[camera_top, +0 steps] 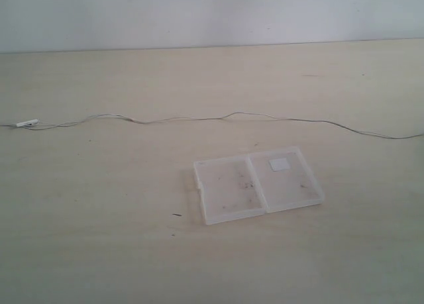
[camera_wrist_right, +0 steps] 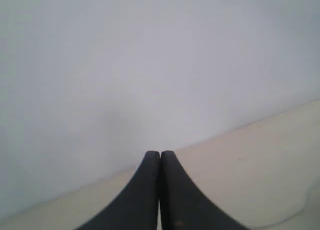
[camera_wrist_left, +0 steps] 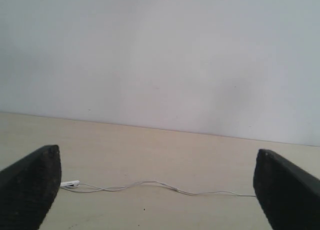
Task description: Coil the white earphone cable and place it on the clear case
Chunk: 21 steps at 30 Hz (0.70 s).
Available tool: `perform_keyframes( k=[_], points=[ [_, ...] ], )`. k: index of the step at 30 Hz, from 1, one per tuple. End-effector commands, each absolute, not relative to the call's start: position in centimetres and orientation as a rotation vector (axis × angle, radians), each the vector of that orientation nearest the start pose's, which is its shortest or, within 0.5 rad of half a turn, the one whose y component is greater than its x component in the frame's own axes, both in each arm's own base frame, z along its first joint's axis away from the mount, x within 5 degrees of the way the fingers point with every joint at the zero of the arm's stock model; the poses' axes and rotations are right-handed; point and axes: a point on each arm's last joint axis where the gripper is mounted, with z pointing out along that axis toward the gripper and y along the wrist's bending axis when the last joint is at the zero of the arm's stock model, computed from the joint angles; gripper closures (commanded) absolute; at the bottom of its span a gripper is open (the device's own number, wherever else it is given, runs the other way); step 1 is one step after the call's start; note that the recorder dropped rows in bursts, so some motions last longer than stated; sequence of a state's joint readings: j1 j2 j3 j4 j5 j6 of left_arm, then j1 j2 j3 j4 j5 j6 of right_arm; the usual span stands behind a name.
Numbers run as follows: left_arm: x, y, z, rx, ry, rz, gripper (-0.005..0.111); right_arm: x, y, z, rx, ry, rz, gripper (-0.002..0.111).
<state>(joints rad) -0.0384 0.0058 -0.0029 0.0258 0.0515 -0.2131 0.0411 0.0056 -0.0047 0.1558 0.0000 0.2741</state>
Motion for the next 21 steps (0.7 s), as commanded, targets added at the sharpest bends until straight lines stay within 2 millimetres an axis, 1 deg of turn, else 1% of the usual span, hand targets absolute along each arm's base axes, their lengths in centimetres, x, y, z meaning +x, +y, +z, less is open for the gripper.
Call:
perform_keyframes(
  k=[1, 8, 10, 12, 16, 18, 19, 21],
  points=[
    [5.6, -0.2, 20.9, -0.115, 1.524, -0.173, 0.002, 5.5, -0.1, 22.4, 0.368, 1.328, 0.46, 0.108],
    [5.6, -0.2, 20.9, -0.115, 1.524, -0.173, 0.002, 4.6, -1.3, 24.7, 0.492, 0.999, 0.563, 0.108],
    [5.6, -0.2, 20.9, -0.115, 1.524, -0.173, 0.002, 4.4, -1.5, 24.9, 0.518, 0.952, 0.576, 0.108],
    [5.6, -0.2, 20.9, -0.115, 1.524, -0.173, 0.002, 4.4, -1.6, 25.0, 0.525, 0.941, 0.581, 0.108],
    [5.6, -0.2, 20.9, -0.115, 1.524, -0.173, 0.002, 4.3, -1.6, 25.1, 0.589, 0.899, 0.712, 0.108],
    [5.6, -0.2, 20.9, -0.115, 1.524, -0.173, 0.002, 4.1, -1.4, 25.6, 0.533, 0.889, 0.685, 0.108],
    [5.6, -0.2, 20.9, -0.115, 1.524, -0.173, 0.002, 3.9, -1.2, 26.5, 0.466, 0.881, 0.643, 0.108],
    [5.6, -0.2, 20.9, -0.115, 1.524, -0.173, 0.002, 3.8, -0.4, 28.7, 0.322, 0.92, 0.541, 0.108]
  ],
)
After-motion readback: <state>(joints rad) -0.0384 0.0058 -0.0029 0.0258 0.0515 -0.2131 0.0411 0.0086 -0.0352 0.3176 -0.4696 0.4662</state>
